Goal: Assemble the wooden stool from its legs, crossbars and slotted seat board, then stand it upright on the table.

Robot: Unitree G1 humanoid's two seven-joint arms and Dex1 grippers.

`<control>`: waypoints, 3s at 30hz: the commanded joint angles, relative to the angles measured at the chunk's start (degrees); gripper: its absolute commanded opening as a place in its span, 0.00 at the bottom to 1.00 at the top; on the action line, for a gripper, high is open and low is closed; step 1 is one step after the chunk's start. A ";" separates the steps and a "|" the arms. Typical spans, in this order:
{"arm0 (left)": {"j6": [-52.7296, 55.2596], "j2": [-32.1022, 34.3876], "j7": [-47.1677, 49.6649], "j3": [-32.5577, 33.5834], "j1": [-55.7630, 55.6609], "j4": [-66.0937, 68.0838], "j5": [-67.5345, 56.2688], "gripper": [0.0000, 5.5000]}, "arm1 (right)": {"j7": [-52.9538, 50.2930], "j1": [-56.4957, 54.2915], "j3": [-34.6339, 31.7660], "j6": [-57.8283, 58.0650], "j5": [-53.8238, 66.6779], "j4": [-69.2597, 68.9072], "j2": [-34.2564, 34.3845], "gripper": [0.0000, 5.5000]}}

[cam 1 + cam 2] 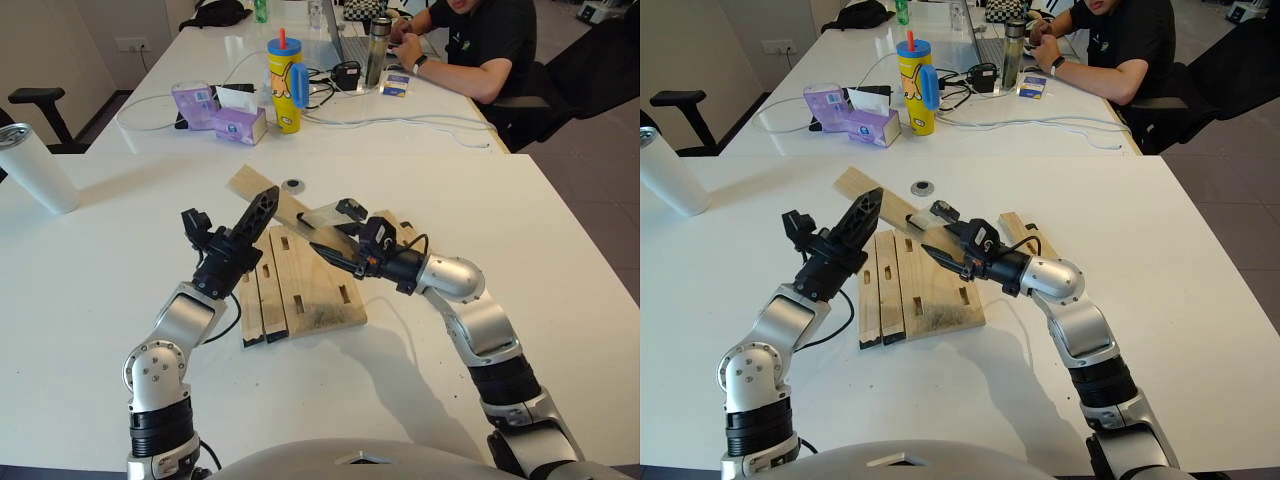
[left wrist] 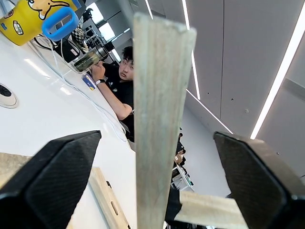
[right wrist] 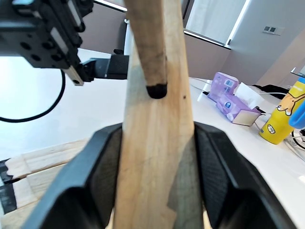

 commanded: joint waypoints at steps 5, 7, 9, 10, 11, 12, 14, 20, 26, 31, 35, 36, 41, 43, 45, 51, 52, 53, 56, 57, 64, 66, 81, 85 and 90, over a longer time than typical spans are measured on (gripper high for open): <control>-1.39 0.82 1.64 0.69 -2.07 1.14 -0.09 0.56 | 0.56 0.09 0.45 -0.54 0.47 -1.06 -0.52 0.39; -1.47 0.93 1.60 0.60 -2.21 1.13 -0.07 0.50 | 0.50 0.02 0.37 -0.53 0.54 -1.02 -0.45 0.39; -1.61 0.98 1.59 0.53 -2.29 1.22 0.13 0.44 | 0.24 -0.02 0.22 -0.52 0.60 -1.00 -0.28 0.39; -1.67 1.01 1.53 0.47 -2.38 1.40 0.28 0.41 | 0.09 -0.02 0.12 -0.57 0.59 -0.92 -0.19 0.39; -1.76 1.06 1.50 0.44 -2.41 1.52 0.43 0.38 | -0.05 0.01 0.03 -0.50 0.65 -0.87 -0.10 0.39; -1.85 1.10 1.52 0.44 -2.42 1.60 0.52 0.35 | -0.10 0.03 -0.02 -0.46 0.70 -0.84 -0.05 0.39; -2.01 1.26 1.41 0.46 -2.45 1.75 0.68 0.30 | -0.10 0.00 -0.05 -0.36 0.80 -0.77 -0.03 0.39; -2.36 1.61 1.12 0.48 -2.61 2.42 1.08 0.19 | 0.88 0.11 -0.10 1.09 2.16 -1.28 -0.57 0.39; -2.97 1.59 1.46 1.03 -2.48 2.71 1.66 0.19 | 1.40 0.08 -0.16 2.36 3.17 -1.85 -1.09 0.56; -6.51 1.31 3.41 4.30 -3.76 5.62 3.62 0.19 | 3.03 0.27 0.51 3.63 2.20 -1.32 -3.48 0.59; -9.32 2.27 4.63 7.85 -5.13 8.43 5.23 0.19 | 7.74 0.62 0.61 7.84 4.52 -1.86 -7.32 0.59; -10.09 2.64 5.02 8.73 -5.68 9.51 5.99 0.19 | 9.12 0.76 0.80 8.50 4.61 -1.86 -8.57 0.59; -11.09 3.15 5.74 11.29 -7.21 11.86 6.21 0.19 | 17.03 1.33 5.37 8.95 1.20 -0.69 -16.14 0.59; -11.07 2.90 5.98 11.52 -7.36 11.86 6.07 0.19 | 19.82 1.04 8.10 8.50 -1.04 0.25 -18.49 0.59; -11.09 2.76 6.14 11.67 -7.46 11.91 6.02 0.19 | 22.32 0.51 10.76 8.57 -2.74 0.76 -19.78 0.59; -11.01 2.86 6.09 12.23 -7.75 11.75 5.59 0.19 | 17.41 -2.42 15.43 5.24 -10.58 7.72 -15.09 0.59; -10.93 2.84 6.02 12.19 -7.94 11.88 5.60 0.19 | 13.83 -2.99 15.44 5.05 -12.16 10.11 -12.71 0.59; -10.87 2.82 5.97 12.16 -8.08 11.98 5.65 0.19 | 11.00 -3.34 15.34 6.15 -13.16 11.92 -10.83 0.59; -10.86 2.86 5.79 12.12 -8.07 12.10 6.06 0.19 | 2.90 -4.22 14.35 11.14 -15.51 17.25 -5.31 0.59; -10.85 2.90 5.71 12.06 -8.04 12.13 6.21 0.19 | 1.27 -4.19 13.93 12.50 -15.56 18.06 -4.02 0.59; -11.20 4.29 4.14 11.16 -7.75 13.39 10.25 0.19 | -3.87 -1.62 12.03 18.29 -13.04 17.41 1.88 0.59; -11.06 5.07 3.43 10.00 -7.53 14.30 13.24 0.19 | -4.12 -1.62 11.93 18.71 -13.11 17.19 2.02 0.59; -8.55 6.26 3.30 8.37 -2.59 10.82 20.22 0.19 | -5.13 -1.94 10.18 19.11 -13.47 17.75 1.23 0.59; -7.66 5.96 4.58 7.98 -0.99 9.52 20.65 0.19 | -5.59 -1.70 10.09 19.23 -13.79 17.79 1.17 0.59; -5.57 5.53 6.58 7.15 -0.57 7.79 19.40 0.19 | -6.11 -1.36 9.98 19.45 -14.08 17.69 1.15 0.59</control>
